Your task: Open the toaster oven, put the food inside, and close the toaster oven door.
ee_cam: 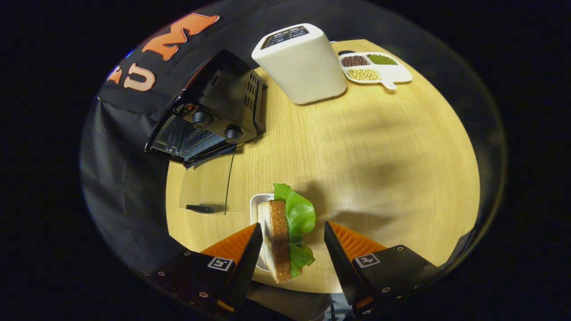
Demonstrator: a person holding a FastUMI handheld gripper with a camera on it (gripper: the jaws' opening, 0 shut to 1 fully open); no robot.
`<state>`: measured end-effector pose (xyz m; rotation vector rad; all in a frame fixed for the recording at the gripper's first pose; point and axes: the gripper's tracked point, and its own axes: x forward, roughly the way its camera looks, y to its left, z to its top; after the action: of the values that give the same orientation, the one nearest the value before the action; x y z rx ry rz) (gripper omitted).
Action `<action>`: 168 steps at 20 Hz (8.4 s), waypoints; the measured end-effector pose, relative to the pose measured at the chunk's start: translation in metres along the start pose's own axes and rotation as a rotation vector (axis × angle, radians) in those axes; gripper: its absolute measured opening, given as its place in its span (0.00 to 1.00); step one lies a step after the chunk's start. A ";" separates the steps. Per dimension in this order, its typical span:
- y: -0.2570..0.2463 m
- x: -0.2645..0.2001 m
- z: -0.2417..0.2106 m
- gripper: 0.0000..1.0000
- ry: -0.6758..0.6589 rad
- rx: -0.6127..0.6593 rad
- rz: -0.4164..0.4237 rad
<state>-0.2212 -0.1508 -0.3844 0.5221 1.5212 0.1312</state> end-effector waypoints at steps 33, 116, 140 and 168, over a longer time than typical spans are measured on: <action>0.262 0.040 0.075 0.36 -0.314 0.323 0.439; 0.298 0.064 0.084 0.96 -0.453 -0.357 0.063; 0.347 -0.247 0.182 0.98 -1.246 -0.556 -0.023; 0.324 -0.331 0.192 0.98 -1.440 -0.562 -0.144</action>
<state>0.0200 -0.0430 0.0419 -0.0299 0.0732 0.0352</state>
